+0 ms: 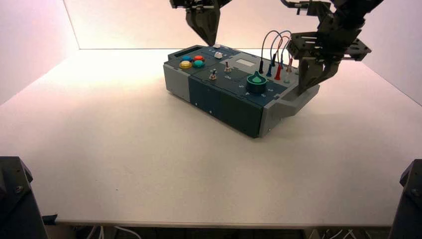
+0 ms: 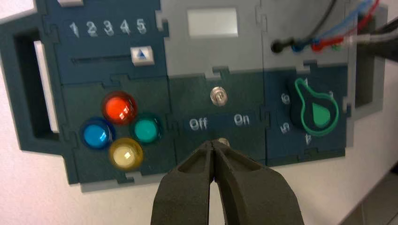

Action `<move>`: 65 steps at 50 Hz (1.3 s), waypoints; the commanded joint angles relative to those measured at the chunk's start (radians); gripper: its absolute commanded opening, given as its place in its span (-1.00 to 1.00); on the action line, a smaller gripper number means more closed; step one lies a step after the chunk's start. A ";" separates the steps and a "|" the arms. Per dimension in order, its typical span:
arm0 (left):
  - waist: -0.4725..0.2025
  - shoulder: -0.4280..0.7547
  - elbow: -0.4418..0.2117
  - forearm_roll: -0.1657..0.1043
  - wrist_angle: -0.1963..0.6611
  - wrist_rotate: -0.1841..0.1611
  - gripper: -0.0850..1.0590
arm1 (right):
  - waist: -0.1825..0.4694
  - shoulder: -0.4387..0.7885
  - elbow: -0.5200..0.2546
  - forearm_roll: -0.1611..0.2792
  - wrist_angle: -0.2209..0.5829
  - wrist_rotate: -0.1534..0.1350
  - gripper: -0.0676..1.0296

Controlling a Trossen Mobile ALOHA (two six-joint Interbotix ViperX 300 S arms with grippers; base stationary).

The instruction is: Flip the top switch on with the left gripper.

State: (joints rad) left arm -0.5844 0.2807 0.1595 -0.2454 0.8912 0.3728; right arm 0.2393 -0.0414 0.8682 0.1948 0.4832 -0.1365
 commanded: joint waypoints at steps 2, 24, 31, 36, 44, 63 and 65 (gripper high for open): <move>-0.002 -0.092 0.037 0.003 -0.025 0.017 -0.90 | 0.002 -0.063 -0.032 -0.043 0.069 -0.003 -0.91; -0.002 -0.212 0.146 0.011 -0.057 0.035 -0.90 | 0.002 -0.178 -0.133 -0.072 0.249 -0.097 -0.91; -0.002 -0.219 0.149 0.014 -0.069 0.037 -0.90 | 0.002 -0.186 -0.114 -0.074 0.219 -0.130 -0.91; -0.002 -0.224 0.156 0.014 -0.080 0.037 -0.90 | 0.003 -0.198 -0.089 -0.075 0.192 -0.143 -0.91; -0.002 -0.230 0.173 0.008 -0.106 0.035 -0.90 | 0.005 -0.221 -0.080 -0.075 0.161 -0.144 -0.91; -0.002 -0.253 0.207 0.014 -0.132 0.037 -0.90 | 0.005 -0.241 -0.061 -0.067 0.120 -0.144 -0.91; -0.002 -0.252 0.207 0.014 -0.130 0.037 -0.90 | 0.005 -0.245 -0.060 -0.067 0.118 -0.144 -0.91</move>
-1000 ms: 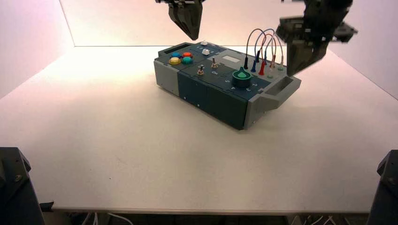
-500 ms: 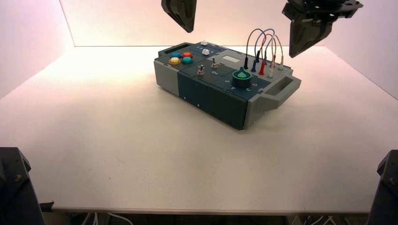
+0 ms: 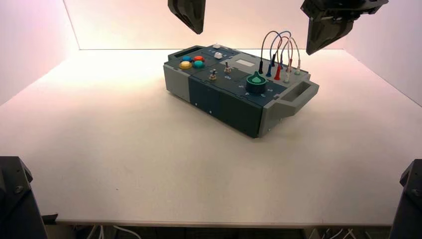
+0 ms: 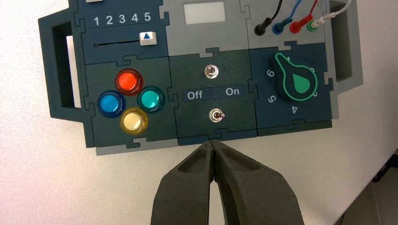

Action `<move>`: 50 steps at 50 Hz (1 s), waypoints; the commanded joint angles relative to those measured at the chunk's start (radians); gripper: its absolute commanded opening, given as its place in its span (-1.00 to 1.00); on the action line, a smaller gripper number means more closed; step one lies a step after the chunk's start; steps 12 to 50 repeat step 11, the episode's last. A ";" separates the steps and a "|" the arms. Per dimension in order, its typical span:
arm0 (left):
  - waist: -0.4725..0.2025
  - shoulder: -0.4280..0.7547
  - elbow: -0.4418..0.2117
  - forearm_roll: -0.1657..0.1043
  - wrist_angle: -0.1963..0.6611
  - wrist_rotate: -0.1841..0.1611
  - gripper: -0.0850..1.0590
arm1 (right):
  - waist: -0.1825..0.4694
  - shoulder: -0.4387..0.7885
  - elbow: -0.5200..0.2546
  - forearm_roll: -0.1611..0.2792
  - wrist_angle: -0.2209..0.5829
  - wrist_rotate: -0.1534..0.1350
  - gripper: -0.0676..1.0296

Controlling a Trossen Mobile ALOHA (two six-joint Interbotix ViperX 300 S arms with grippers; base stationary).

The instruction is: Flip the top switch on with the left gripper.

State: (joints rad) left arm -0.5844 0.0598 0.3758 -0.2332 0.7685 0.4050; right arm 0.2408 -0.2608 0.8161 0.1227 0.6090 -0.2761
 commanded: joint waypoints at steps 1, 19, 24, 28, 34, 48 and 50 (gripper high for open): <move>-0.002 -0.031 -0.011 0.002 -0.009 0.005 -0.90 | 0.003 -0.026 -0.006 0.005 -0.006 -0.005 -0.91; -0.002 -0.023 -0.011 0.002 -0.014 0.005 -0.90 | 0.003 -0.034 -0.005 0.005 -0.008 -0.005 -0.91; -0.002 -0.023 -0.011 0.002 -0.014 0.005 -0.90 | 0.003 -0.034 -0.005 0.005 -0.008 -0.005 -0.91; -0.002 -0.023 -0.011 0.002 -0.014 0.005 -0.90 | 0.003 -0.034 -0.005 0.005 -0.008 -0.005 -0.91; -0.002 -0.023 -0.011 0.002 -0.014 0.005 -0.90 | 0.003 -0.034 -0.005 0.005 -0.008 -0.005 -0.91; -0.002 -0.023 -0.011 0.002 -0.014 0.005 -0.90 | 0.003 -0.034 -0.005 0.005 -0.008 -0.005 -0.91; -0.002 -0.023 -0.011 0.002 -0.014 0.005 -0.90 | 0.003 -0.034 -0.005 0.005 -0.008 -0.005 -0.91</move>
